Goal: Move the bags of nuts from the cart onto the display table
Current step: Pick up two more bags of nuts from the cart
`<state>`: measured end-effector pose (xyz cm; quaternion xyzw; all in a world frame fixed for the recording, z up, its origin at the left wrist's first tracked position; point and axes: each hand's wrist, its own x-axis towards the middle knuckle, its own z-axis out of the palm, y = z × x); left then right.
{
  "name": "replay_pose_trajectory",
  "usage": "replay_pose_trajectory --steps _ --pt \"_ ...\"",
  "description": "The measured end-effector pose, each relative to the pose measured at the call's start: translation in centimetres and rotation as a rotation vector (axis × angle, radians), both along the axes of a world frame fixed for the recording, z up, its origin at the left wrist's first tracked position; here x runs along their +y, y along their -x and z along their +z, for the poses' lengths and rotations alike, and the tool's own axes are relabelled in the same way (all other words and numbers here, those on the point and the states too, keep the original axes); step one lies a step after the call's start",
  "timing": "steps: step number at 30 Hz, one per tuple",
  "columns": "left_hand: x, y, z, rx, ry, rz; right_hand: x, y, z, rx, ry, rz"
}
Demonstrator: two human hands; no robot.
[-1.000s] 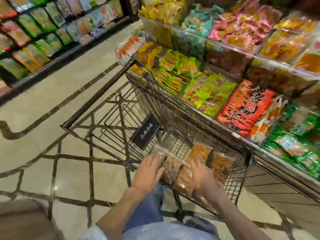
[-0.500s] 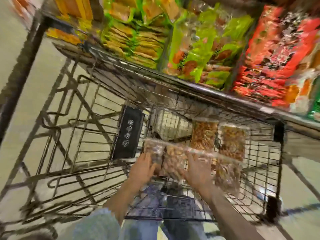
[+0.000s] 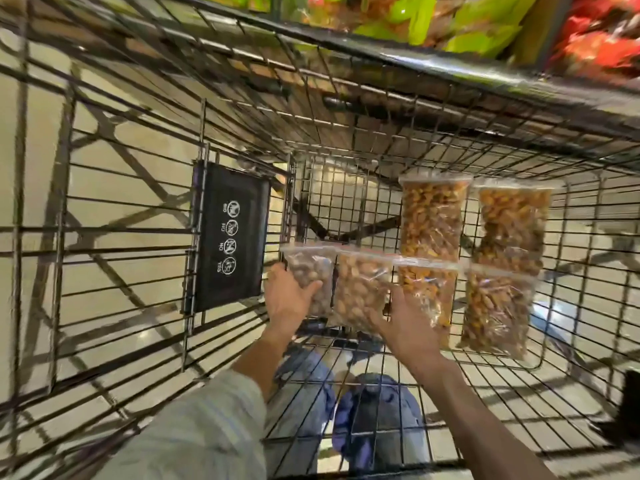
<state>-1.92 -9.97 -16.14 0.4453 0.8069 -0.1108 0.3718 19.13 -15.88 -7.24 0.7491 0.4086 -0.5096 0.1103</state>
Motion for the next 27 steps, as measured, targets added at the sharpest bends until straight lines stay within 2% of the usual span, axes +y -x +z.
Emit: replay_pose_trajectory --steps 4,11,15,19,22,24,27 --pt "0.6 -0.2 0.8 -0.017 0.021 -0.09 0.6 0.3 0.7 0.004 0.011 -0.032" --pt "-0.3 2.4 2.6 -0.286 0.036 0.093 1.3 2.0 0.4 -0.016 0.07 -0.058" --pt "-0.7 3.7 4.8 -0.439 0.084 0.192 1.5 4.0 -2.0 -0.048 0.046 -0.231" --pt "-1.0 3.4 5.5 -0.49 0.098 0.264 2.1 6.0 -4.4 -0.169 0.035 -0.423" --pt "-0.9 3.7 5.7 -0.559 0.133 0.339 2.6 6.2 -5.5 -0.25 0.052 -0.461" --pt "-0.5 4.0 5.9 -0.585 0.141 0.36 2.8 5.8 -5.9 -0.166 0.085 -0.456" --pt "-0.2 4.5 6.4 -0.608 0.126 0.331 2.2 5.0 -7.3 -0.003 0.072 -0.57"
